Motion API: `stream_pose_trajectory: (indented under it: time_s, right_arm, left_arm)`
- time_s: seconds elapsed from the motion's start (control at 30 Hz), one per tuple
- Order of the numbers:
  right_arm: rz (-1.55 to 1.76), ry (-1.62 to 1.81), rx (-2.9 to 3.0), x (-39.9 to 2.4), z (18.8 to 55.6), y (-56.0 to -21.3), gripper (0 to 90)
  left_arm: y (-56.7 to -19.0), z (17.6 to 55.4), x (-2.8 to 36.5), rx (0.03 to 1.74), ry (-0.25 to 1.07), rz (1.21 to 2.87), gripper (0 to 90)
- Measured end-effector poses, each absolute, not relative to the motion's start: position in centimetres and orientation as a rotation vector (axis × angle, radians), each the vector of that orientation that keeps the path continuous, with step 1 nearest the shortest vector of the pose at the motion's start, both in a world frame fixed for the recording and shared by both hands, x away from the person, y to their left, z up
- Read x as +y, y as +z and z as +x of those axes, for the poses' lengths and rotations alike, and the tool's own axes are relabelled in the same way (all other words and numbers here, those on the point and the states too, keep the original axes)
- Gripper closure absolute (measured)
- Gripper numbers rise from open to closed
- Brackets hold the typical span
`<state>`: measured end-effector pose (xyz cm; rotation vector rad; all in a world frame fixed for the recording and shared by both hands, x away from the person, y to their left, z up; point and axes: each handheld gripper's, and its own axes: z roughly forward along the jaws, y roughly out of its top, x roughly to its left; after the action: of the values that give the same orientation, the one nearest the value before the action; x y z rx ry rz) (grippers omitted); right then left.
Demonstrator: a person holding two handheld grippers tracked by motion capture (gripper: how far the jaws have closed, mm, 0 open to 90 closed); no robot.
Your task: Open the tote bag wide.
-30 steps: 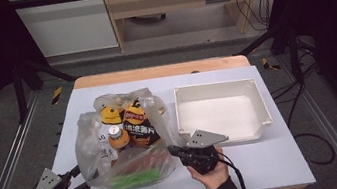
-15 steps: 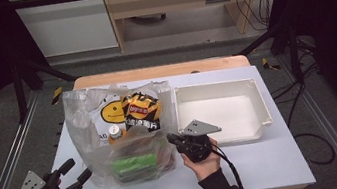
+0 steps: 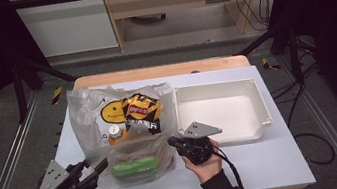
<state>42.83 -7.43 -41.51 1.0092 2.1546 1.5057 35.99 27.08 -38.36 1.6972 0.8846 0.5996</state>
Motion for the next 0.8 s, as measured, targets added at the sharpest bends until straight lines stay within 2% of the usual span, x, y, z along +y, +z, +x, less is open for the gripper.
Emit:
stream_pose_trajectory:
  time_s: [0.07,0.13,0.6,0.7,0.8]
  right_arm:
    - [1.0,1.506,2.156,-7.6,42.7,-41.4,90.0]
    - [0.992,1.514,2.163,-7.8,42.3,-41.3,90.0]
    - [0.95,1.547,2.24,-9.7,38.9,-42.5,90.0]
    - [0.951,1.55,2.244,-9.5,38.9,-42.8,90.0]
    - [0.936,1.584,2.24,-9.4,39.0,-42.4,90.0]
  left_arm:
    - [-38.7,36.1,27.2,0.924,0.615,1.718,82.1]
    - [-39.2,36.0,27.9,0.947,0.595,1.72,87.7]
    - [-42.8,34.2,28.2,0.956,0.492,1.828,88.3]
    - [-42.9,34.3,28.0,0.952,0.491,1.824,88.2]
    - [-42.3,33.9,28.6,0.915,0.434,1.728,88.4]
